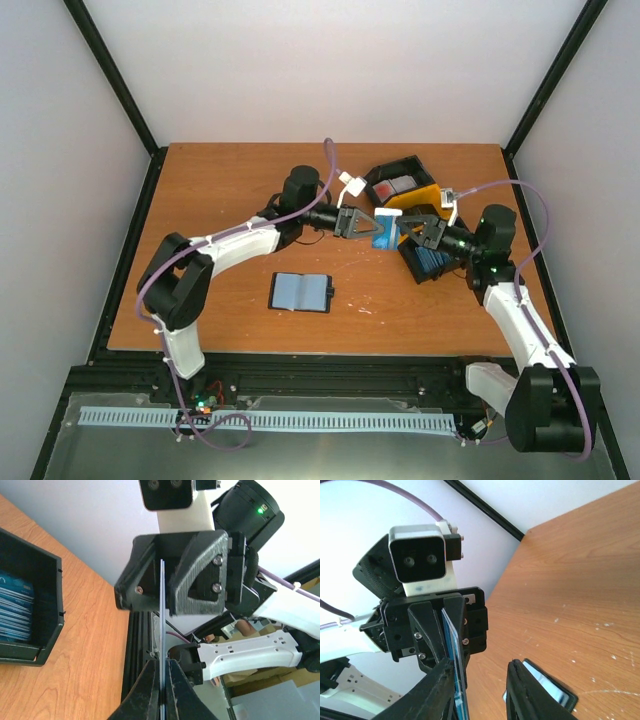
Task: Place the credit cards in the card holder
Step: Pick up the credit card from the storage box.
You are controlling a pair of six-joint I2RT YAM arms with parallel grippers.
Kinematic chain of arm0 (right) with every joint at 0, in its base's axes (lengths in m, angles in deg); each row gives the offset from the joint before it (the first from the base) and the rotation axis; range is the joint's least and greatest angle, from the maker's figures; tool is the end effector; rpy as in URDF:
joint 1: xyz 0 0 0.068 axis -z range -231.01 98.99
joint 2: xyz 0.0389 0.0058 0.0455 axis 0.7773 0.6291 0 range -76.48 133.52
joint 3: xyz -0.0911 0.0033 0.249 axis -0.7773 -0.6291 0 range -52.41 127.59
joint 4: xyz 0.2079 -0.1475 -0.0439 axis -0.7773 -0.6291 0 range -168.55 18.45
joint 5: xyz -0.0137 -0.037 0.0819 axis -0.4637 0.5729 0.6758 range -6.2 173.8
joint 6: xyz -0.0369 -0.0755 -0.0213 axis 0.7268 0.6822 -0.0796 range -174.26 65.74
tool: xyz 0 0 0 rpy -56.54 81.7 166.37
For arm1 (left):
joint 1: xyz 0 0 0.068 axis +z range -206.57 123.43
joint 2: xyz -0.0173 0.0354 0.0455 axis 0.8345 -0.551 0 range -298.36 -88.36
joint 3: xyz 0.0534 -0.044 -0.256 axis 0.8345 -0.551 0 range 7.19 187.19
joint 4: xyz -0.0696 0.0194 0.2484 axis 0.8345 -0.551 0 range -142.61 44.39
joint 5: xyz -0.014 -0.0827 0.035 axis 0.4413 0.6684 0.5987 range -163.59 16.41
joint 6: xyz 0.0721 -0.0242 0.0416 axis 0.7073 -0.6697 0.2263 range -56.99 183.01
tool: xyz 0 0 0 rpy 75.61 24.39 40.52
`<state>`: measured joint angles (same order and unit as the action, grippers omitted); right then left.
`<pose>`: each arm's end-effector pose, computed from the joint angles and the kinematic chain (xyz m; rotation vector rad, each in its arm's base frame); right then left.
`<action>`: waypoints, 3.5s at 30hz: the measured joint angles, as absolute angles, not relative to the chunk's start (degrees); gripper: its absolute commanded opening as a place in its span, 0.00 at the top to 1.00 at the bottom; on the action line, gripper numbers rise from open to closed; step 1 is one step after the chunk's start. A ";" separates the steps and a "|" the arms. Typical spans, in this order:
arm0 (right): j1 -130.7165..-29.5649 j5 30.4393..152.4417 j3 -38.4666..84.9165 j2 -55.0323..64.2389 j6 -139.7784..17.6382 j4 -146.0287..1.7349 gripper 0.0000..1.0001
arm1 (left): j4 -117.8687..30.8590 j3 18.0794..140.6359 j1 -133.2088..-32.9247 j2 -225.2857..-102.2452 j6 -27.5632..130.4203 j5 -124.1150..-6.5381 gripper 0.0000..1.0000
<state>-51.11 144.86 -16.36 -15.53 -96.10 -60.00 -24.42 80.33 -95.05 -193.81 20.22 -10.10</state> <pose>0.2483 0.0675 0.2643 -0.1383 1.9205 1.4548 0.2947 -0.3219 0.2608 0.8911 1.9267 -1.9016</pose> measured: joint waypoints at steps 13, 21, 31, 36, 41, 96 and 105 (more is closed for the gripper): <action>-53.21 146.36 -13.32 -19.59 -101.26 -54.10 0.78 | -26.39 78.06 -94.81 -185.98 28.68 -9.16 0.99; -54.00 147.24 -13.17 -21.28 -102.05 -53.75 0.73 | -26.47 75.26 -94.52 -184.63 31.65 -8.57 0.99; -59.05 146.34 -8.18 -21.98 -93.04 -61.44 0.74 | -27.74 74.48 -93.95 -181.39 36.70 -7.59 1.00; -59.42 146.10 -8.14 -22.24 -92.65 -62.45 0.78 | -28.00 71.87 -93.67 -178.92 40.53 -7.61 0.99; -59.44 145.21 -8.16 -22.44 -92.89 -62.30 0.78 | -28.59 69.40 -93.54 -176.39 44.16 -7.98 0.99; -62.30 142.15 -12.38 -8.51 -129.26 -30.30 0.97 | -24.02 70.54 -88.69 -178.29 21.32 -8.57 0.21; -62.52 141.40 -12.27 -7.88 -138.85 -25.31 0.97 | -23.43 70.67 -88.69 -178.46 19.83 -10.21 0.25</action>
